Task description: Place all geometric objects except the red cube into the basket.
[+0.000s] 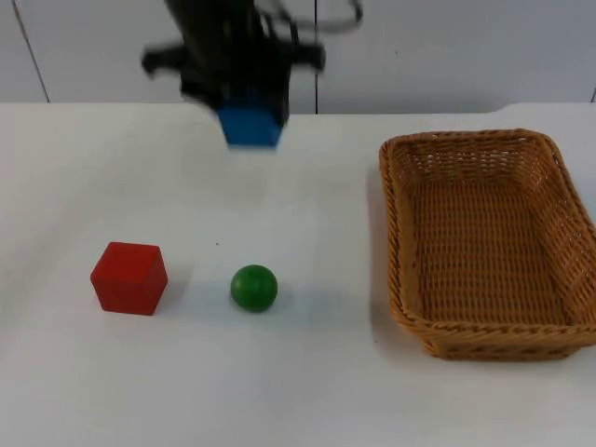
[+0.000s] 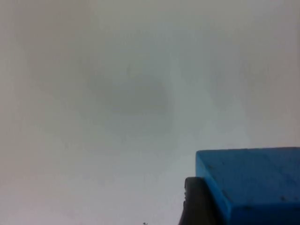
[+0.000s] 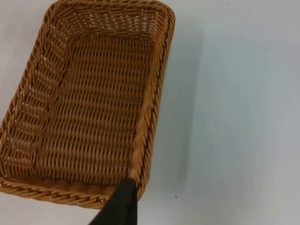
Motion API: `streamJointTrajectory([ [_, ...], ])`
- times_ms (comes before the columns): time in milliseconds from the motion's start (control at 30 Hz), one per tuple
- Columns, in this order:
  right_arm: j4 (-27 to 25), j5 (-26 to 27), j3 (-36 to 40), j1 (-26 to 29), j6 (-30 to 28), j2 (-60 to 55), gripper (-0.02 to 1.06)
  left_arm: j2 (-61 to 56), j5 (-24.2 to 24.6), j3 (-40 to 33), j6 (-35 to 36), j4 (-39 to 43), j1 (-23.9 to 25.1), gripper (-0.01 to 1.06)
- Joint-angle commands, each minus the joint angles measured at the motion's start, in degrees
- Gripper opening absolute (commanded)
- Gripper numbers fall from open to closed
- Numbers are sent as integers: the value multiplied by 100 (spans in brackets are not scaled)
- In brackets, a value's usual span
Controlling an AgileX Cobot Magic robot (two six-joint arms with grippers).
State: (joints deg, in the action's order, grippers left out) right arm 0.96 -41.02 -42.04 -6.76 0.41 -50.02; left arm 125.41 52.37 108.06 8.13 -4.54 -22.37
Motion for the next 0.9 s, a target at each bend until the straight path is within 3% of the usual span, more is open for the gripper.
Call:
streamJointTrajectory([
  [0,22,29,-35,33,-2,-5,105,-541,206,39,-468,-45,-84,0],
  [133,22,16,-35,33,-2,-5,105,-954,464,39,-1152,-43,-199,0],
  [367,22,16,-35,33,-2,-5,105,-890,523,39,-1667,-362,-581,0],
  [633,22,16,-35,33,-2,-5,105,-178,-141,183,-1875,-366,-1570,0],
  [867,22,16,-35,33,-2,-5,105,751,-228,966,-1983,-366,-2074,0],
])
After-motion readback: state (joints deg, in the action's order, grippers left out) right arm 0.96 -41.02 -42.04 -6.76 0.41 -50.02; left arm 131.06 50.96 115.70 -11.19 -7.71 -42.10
